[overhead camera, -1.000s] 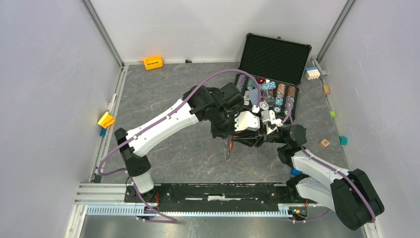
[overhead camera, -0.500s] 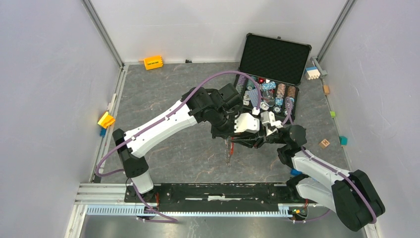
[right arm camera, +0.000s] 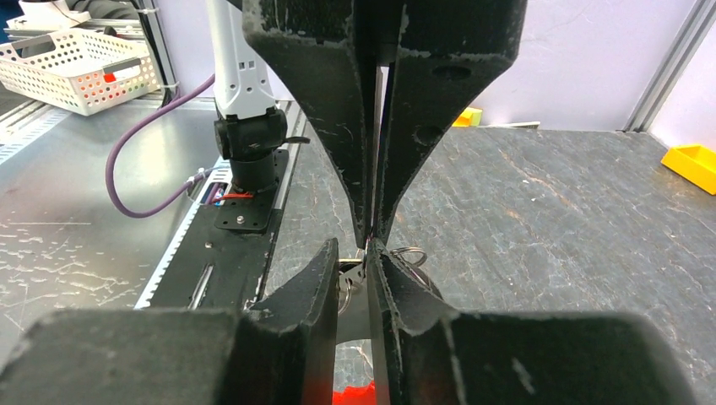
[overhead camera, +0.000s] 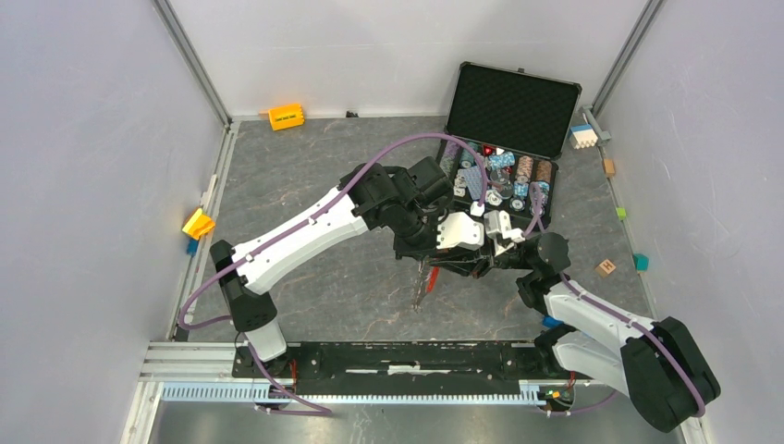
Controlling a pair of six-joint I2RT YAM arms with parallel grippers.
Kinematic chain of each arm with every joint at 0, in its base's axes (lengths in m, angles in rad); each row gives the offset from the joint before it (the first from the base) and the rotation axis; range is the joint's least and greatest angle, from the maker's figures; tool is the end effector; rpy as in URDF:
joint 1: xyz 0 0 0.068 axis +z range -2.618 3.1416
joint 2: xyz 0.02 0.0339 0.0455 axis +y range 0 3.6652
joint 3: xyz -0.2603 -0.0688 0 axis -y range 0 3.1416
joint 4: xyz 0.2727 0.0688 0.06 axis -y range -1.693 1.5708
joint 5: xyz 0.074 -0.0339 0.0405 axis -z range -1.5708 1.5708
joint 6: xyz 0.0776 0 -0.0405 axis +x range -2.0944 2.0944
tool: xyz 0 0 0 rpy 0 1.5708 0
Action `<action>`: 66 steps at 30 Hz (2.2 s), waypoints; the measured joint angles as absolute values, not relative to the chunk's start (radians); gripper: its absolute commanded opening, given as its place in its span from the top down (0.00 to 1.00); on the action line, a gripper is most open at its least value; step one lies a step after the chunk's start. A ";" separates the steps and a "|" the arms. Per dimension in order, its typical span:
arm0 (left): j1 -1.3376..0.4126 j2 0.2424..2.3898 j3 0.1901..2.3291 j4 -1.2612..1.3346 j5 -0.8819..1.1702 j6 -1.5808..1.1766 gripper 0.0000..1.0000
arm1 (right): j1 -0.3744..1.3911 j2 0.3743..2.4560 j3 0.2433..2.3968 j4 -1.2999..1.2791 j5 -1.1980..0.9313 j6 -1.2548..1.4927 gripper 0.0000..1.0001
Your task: Put the keys on the keyring
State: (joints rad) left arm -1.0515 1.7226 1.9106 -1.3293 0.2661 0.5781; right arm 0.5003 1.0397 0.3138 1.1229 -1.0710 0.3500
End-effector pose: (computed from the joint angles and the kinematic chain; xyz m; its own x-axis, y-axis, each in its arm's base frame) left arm 0.1699 -0.3383 0.3454 0.1095 0.8707 -0.4794 0.9936 -0.1099 0.0273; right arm 0.1731 0.1722 0.2448 -0.0037 0.1853 -0.9827 -0.9994 -0.0333 -0.0026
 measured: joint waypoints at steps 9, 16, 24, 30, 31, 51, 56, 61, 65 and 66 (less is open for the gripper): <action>-1.052 1.709 1.887 -1.311 0.276 0.578 0.98 | 0.510 1.044 0.314 1.109 -1.064 0.339 0.81; -1.052 1.643 1.820 -1.244 0.296 0.578 0.98 | 0.515 1.055 0.314 1.106 -1.064 0.341 0.82; -1.052 1.618 1.793 -1.207 0.301 0.578 0.98 | 0.516 1.067 0.314 1.119 -1.065 0.367 0.81; -1.052 1.618 1.782 -1.203 0.302 0.578 0.98 | 0.516 1.063 0.314 1.132 -1.064 0.378 0.80; -1.052 1.618 1.781 -1.201 0.304 0.578 0.98 | 0.516 1.061 0.314 1.133 -1.064 0.379 0.80; -1.048 1.626 1.776 -1.203 0.316 0.577 0.94 | 0.515 1.057 0.314 1.102 -1.037 0.377 1.00; -1.043 1.627 1.767 -1.194 0.318 0.577 0.80 | 0.514 1.039 0.323 1.045 -1.027 0.360 1.00; -1.020 1.601 1.698 -1.137 0.345 0.578 0.69 | 0.500 1.032 0.323 1.030 -1.026 0.373 1.00; -0.970 1.552 1.623 -1.074 0.384 0.578 0.64 | 0.490 1.021 0.323 1.059 -1.028 0.405 1.00; -0.955 1.539 1.608 -1.059 0.398 0.578 0.64 | 0.488 1.019 0.324 1.068 -1.028 0.414 1.00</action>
